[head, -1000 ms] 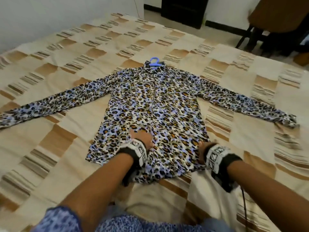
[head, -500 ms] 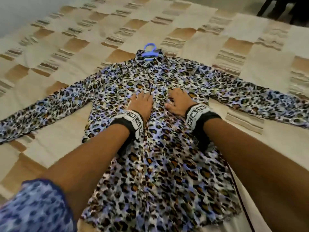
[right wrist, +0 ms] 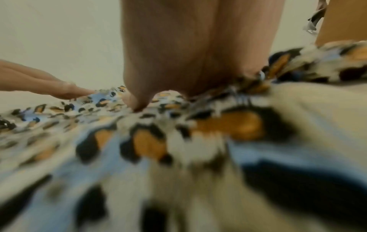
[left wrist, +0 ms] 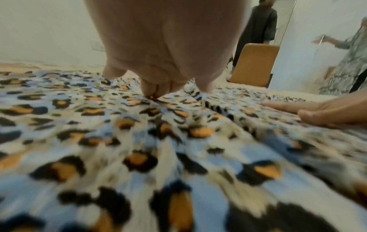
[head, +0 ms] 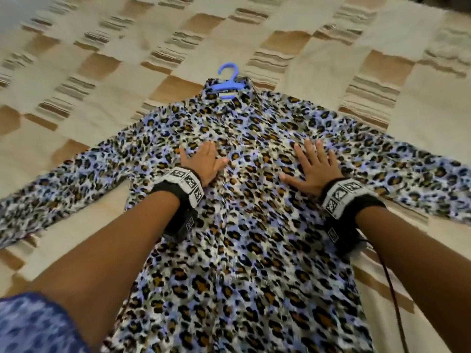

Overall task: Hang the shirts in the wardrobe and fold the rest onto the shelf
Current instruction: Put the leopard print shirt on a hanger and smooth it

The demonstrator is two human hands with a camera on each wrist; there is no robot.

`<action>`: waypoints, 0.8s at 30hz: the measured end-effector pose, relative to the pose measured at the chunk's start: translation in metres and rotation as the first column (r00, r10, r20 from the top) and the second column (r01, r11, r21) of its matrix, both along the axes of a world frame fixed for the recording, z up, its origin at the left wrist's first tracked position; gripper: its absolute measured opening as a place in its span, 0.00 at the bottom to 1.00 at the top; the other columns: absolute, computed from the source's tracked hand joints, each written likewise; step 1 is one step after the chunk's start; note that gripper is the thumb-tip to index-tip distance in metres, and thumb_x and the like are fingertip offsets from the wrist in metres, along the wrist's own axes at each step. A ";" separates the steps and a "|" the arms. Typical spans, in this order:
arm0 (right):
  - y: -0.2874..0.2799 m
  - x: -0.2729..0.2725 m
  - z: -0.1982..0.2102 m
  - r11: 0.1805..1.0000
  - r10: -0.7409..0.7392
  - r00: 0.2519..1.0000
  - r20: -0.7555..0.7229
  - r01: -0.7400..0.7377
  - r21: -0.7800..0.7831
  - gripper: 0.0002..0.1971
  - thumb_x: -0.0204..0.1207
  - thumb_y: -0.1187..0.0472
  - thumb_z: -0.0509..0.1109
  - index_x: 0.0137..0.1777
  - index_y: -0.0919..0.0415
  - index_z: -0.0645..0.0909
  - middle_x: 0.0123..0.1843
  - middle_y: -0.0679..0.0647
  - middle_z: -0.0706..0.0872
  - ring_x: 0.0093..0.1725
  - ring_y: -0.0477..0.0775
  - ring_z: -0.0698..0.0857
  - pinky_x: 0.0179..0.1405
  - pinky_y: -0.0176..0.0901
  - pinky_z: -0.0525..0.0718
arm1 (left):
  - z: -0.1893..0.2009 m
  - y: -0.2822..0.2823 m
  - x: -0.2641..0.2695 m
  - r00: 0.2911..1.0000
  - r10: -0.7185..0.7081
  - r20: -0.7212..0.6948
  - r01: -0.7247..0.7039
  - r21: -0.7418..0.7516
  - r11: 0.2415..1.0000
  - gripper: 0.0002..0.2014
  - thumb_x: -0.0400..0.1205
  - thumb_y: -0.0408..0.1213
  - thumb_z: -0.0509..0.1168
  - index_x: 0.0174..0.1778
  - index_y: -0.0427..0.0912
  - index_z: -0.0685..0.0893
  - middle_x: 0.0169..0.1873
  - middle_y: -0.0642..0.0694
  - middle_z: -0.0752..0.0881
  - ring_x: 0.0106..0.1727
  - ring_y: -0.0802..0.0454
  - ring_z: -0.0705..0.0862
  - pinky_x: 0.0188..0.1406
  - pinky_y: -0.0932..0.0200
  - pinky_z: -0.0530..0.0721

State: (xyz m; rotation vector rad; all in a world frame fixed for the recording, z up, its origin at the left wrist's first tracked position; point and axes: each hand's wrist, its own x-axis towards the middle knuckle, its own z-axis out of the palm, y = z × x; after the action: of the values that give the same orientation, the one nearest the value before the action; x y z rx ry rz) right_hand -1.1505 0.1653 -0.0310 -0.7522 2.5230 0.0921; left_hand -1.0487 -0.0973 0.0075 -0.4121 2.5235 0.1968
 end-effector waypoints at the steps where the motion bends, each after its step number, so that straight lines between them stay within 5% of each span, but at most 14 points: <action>1: -0.004 -0.003 0.005 0.999 -0.005 1.000 0.014 0.004 0.045 0.59 0.54 0.14 0.30 0.83 0.48 0.33 0.84 0.53 0.33 0.83 0.61 0.36 0.79 0.66 0.36 | 0.005 -0.004 -0.003 0.999 -0.030 -0.029 0.030 0.000 1.000 0.35 0.86 0.57 0.41 0.82 0.42 0.37 0.83 0.44 0.39 0.83 0.47 0.42 0.76 0.29 0.39; 3: -0.018 -0.009 0.019 0.995 0.006 0.998 -0.057 0.000 0.100 0.52 0.66 0.19 0.38 0.84 0.54 0.50 0.84 0.59 0.55 0.81 0.65 0.57 0.77 0.72 0.43 | 0.009 -0.010 -0.011 0.990 -0.129 -0.052 0.128 -0.011 0.992 0.36 0.86 0.55 0.49 0.82 0.51 0.34 0.82 0.44 0.37 0.83 0.42 0.40 0.75 0.25 0.42; 5: -0.040 -0.016 0.036 1.000 0.022 0.971 -0.238 -0.017 0.021 0.40 0.76 0.28 0.45 0.67 0.62 0.76 0.58 0.61 0.84 0.59 0.62 0.83 0.77 0.72 0.51 | 0.005 -0.015 -0.017 0.989 -0.145 0.010 0.146 -0.046 0.988 0.41 0.83 0.53 0.58 0.80 0.60 0.33 0.82 0.45 0.34 0.82 0.34 0.37 0.72 0.21 0.46; 6: -0.053 -0.021 0.044 0.999 0.004 0.958 -0.286 -0.018 -0.047 0.34 0.80 0.33 0.47 0.58 0.63 0.79 0.47 0.58 0.86 0.51 0.60 0.85 0.77 0.69 0.53 | 0.003 -0.019 -0.018 0.997 -0.071 0.040 0.073 -0.061 0.995 0.43 0.82 0.53 0.61 0.80 0.62 0.33 0.81 0.44 0.33 0.81 0.31 0.37 0.71 0.20 0.48; 10: -0.101 -0.054 0.050 0.965 -0.045 0.948 -0.315 -0.040 -0.259 0.24 0.84 0.45 0.54 0.66 0.63 0.75 0.57 0.61 0.85 0.60 0.62 0.82 0.75 0.62 0.59 | -0.006 -0.041 -0.017 0.949 0.308 0.070 -0.309 0.000 0.951 0.57 0.72 0.59 0.70 0.82 0.47 0.34 0.81 0.35 0.34 0.80 0.26 0.42 0.74 0.25 0.56; 18: -0.188 -0.125 0.049 0.824 -0.213 0.969 -0.127 0.108 -0.556 0.19 0.84 0.53 0.57 0.69 0.65 0.74 0.66 0.63 0.80 0.65 0.65 0.77 0.61 0.53 0.73 | -0.025 -0.043 -0.028 0.912 0.387 0.138 -0.393 0.016 0.920 0.61 0.67 0.61 0.74 0.83 0.45 0.38 0.81 0.36 0.35 0.80 0.27 0.42 0.70 0.20 0.58; 22: -0.225 -0.149 0.044 0.929 -0.104 0.993 -0.056 0.077 -0.363 0.10 0.83 0.58 0.60 0.48 0.66 0.76 0.46 0.63 0.79 0.43 0.63 0.78 0.39 0.45 0.71 | -0.031 -0.041 -0.028 0.912 0.380 0.156 -0.386 0.007 0.922 0.60 0.68 0.62 0.72 0.82 0.45 0.36 0.81 0.36 0.34 0.80 0.27 0.41 0.67 0.18 0.57; 24: -0.238 -0.158 0.036 0.962 -0.095 0.995 -0.028 0.084 -0.260 0.13 0.81 0.59 0.63 0.35 0.63 0.70 0.35 0.57 0.74 0.32 0.56 0.73 0.31 0.43 0.69 | -0.033 -0.044 -0.032 0.896 0.404 0.182 -0.414 0.014 0.910 0.60 0.69 0.61 0.72 0.82 0.45 0.35 0.80 0.36 0.33 0.80 0.27 0.40 0.68 0.18 0.57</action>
State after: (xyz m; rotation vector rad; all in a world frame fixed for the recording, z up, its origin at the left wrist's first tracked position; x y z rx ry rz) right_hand -1.3081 -0.0727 0.0050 -0.7394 2.6344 -0.2607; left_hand -1.0803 -0.1411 -0.0258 -0.8997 2.2262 0.3699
